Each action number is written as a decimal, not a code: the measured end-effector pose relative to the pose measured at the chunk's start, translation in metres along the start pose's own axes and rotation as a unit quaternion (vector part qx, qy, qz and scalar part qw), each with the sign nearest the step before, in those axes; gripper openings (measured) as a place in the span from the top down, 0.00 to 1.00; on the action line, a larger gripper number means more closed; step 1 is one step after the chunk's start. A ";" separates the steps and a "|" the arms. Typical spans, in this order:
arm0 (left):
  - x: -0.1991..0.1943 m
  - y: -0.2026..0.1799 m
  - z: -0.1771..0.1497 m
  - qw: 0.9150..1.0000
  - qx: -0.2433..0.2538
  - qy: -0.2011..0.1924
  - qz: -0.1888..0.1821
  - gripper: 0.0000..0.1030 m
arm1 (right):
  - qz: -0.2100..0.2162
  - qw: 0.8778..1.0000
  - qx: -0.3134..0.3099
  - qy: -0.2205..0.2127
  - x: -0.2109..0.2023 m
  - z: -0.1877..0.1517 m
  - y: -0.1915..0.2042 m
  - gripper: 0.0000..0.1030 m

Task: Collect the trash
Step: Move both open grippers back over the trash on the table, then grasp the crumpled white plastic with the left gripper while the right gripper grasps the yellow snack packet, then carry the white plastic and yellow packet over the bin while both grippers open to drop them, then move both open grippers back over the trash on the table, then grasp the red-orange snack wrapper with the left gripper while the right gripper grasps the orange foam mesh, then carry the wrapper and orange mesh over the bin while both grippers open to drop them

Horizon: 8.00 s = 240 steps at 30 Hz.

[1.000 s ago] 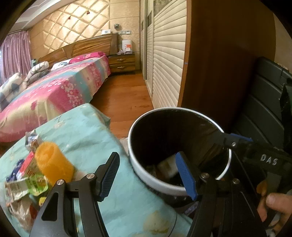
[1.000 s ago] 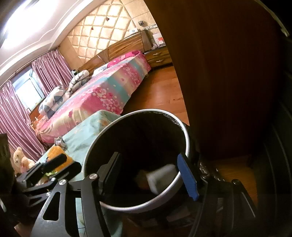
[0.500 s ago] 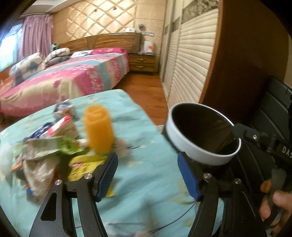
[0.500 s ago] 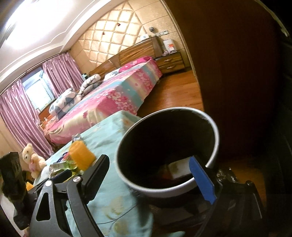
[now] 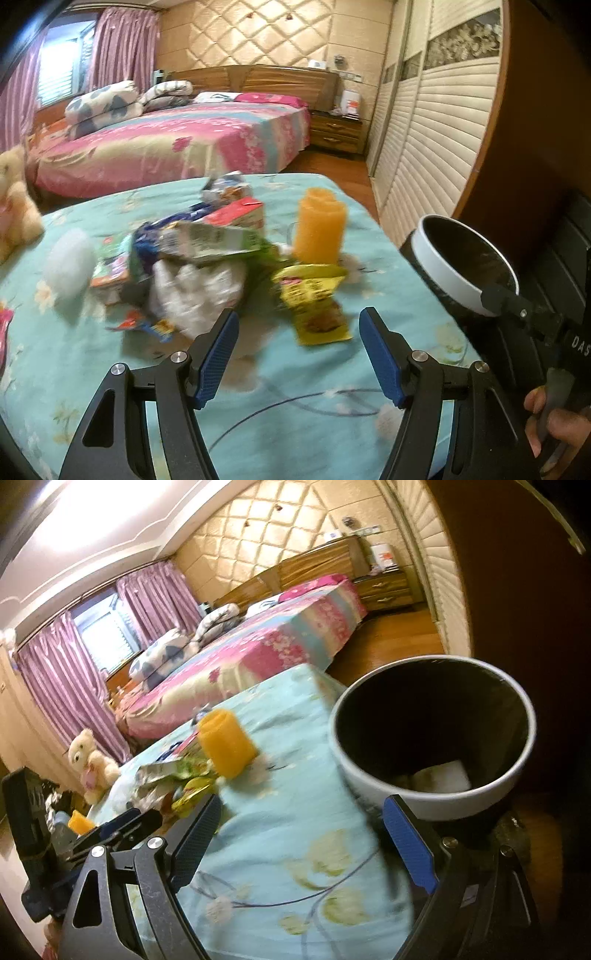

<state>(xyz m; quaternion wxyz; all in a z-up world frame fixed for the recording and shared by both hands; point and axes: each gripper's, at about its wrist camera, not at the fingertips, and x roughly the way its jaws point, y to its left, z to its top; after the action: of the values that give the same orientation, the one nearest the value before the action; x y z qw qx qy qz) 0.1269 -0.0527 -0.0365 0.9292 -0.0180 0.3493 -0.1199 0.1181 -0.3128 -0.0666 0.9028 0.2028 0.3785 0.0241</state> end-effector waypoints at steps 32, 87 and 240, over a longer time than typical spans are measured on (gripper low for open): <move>0.025 0.053 0.028 0.999 -0.027 0.024 0.028 0.50 | 0.074 0.989 -0.081 0.096 0.089 -0.025 0.088 0.28; 0.046 -0.104 0.049 0.989 0.098 0.021 -0.112 0.83 | -0.052 0.999 0.002 0.000 -0.036 0.016 -0.060 0.88; -0.003 0.086 0.029 0.997 -0.077 -0.004 0.031 0.98 | 0.036 0.996 -0.066 0.039 0.069 0.008 0.061 0.76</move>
<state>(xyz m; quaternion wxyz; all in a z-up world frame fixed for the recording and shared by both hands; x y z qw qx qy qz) 0.1623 0.0298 -0.0227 0.9296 -0.0792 0.3542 -0.0642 0.1795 -0.2461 -0.0846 0.8974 0.1551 0.4032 0.0898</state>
